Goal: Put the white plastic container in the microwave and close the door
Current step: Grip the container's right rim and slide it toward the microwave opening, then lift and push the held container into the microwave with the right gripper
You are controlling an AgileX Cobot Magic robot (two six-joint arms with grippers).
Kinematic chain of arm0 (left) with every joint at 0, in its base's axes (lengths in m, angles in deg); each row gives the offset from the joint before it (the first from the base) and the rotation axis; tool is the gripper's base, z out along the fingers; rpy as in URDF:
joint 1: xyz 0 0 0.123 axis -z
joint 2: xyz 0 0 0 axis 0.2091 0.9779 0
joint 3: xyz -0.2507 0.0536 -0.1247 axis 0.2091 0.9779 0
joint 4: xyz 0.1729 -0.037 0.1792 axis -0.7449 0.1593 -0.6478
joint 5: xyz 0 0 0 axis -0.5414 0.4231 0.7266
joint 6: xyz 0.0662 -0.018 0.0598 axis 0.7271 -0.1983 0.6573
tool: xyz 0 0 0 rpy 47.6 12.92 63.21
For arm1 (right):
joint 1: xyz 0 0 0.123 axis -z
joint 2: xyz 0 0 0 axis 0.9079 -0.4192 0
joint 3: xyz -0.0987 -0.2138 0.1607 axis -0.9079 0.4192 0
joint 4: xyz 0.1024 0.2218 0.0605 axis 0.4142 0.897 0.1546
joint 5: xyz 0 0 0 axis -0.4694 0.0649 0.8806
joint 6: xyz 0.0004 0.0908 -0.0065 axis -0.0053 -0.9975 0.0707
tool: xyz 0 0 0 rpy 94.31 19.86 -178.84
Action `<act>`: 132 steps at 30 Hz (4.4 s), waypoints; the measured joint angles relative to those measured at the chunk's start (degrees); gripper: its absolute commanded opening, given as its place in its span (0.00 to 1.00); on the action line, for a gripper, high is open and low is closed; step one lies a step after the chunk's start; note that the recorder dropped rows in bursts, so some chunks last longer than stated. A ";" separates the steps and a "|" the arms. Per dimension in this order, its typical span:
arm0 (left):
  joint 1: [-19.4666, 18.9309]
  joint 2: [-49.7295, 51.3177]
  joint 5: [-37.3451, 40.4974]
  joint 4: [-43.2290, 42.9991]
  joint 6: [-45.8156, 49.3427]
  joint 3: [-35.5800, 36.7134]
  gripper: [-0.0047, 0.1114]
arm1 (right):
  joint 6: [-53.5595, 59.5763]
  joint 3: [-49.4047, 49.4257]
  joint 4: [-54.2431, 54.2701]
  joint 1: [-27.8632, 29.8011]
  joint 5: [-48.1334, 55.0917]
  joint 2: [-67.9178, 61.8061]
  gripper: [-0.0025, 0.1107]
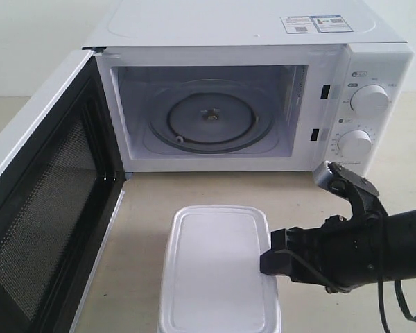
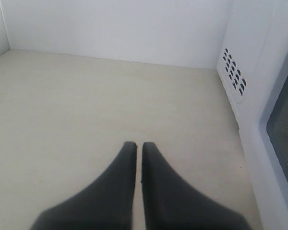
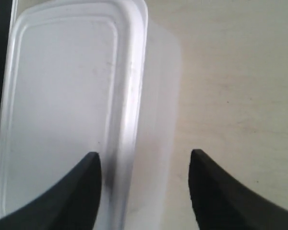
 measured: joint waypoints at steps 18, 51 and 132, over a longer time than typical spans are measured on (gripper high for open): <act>0.00 0.00 0.00 0.00 0.00 0.00 0.08 | 2.58 0.00 1.59 0.00 5.47 -2.96 0.33; 0.00 0.00 0.00 0.00 0.00 0.00 0.08 | -0.57 -0.02 1.06 0.00 3.36 6.94 0.02; 0.00 0.00 0.00 0.00 0.00 0.00 0.08 | -122.09 -0.75 -85.73 -23.94 -44.45 20.24 0.02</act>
